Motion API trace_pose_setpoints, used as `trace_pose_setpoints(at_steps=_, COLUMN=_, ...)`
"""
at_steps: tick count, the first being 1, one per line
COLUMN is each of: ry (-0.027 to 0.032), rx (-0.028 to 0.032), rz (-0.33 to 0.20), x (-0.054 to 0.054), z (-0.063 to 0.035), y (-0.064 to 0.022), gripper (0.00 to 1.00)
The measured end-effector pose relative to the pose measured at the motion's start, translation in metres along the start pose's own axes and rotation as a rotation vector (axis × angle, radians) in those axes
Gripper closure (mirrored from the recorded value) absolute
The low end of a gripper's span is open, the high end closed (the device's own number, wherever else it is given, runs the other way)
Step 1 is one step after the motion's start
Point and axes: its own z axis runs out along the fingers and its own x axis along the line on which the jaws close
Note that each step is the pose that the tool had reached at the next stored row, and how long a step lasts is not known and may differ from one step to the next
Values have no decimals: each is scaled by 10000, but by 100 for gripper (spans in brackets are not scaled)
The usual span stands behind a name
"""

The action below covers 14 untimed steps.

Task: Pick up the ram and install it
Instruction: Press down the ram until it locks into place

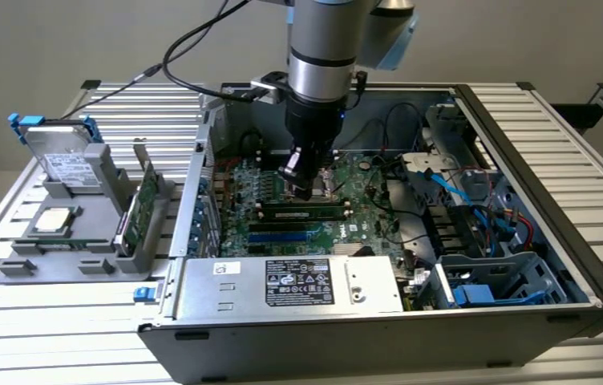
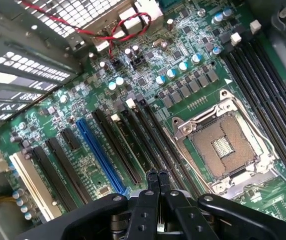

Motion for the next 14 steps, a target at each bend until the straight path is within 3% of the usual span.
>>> trace_pose_setpoints(at_steps=4, ry=-23, rx=-52, rz=606, x=-1, z=12, y=0, gripper=90)
trace_pose_setpoints(at_steps=8, ry=-82, rx=-119, rz=1148, x=-2, z=21, y=-1, gripper=90)
trace_pose_setpoints(at_steps=12, ry=-187, rx=-200, rz=1620, x=-3, z=28, y=-1, gripper=90)
trace_pose_setpoints(at_steps=13, ry=-278, rx=-263, rz=1968, x=-3, z=32, y=-1, gripper=90)
trace_pose_setpoints(at_steps=14, ry=-317, rx=-298, rz=2315, x=-4, z=34, y=-1, gripper=90)
